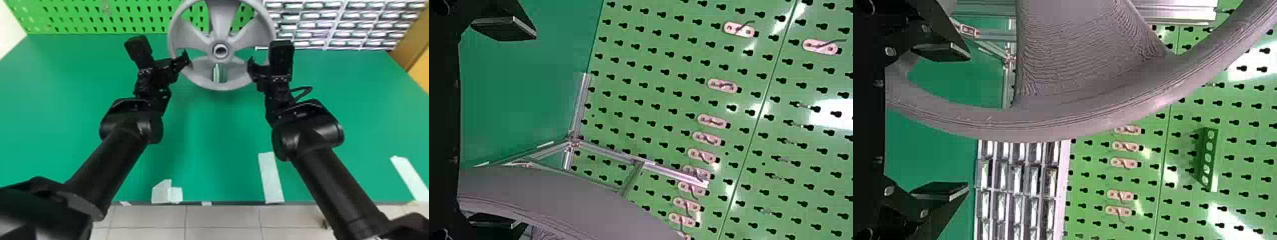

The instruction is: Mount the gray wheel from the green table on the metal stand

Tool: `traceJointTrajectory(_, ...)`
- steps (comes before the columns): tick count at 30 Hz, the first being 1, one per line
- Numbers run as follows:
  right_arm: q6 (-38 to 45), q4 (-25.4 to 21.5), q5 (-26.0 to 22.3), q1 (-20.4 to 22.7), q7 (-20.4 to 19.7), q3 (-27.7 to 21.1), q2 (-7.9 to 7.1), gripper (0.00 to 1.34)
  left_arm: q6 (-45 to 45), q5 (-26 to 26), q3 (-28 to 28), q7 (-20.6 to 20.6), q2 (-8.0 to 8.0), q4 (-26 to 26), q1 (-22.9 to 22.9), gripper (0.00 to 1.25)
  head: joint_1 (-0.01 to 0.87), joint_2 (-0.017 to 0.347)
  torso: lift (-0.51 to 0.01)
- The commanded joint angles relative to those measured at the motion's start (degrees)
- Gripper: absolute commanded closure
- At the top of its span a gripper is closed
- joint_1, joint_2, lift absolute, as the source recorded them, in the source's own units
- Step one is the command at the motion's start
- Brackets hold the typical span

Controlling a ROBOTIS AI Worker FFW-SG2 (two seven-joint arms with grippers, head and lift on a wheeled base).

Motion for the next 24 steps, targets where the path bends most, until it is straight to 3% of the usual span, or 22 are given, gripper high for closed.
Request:
traceJointTrajectory(1,0.0,0.0,0.0,0.0,0.0,0.0,0.05,0.26,0.0,0.0,-0.2,0.0,0.00,-0.1,0.0,0.06,0.868,0.052,-0.093)
traceJointTrajectory(24,-1.0,0.1,-0.1,0.3,0.0,0.1,0.05,0.22,-0.2,-1.7,-0.1,-0.3,0.00,-2.3,1.8,0.04,0.868,0.052,-0.093)
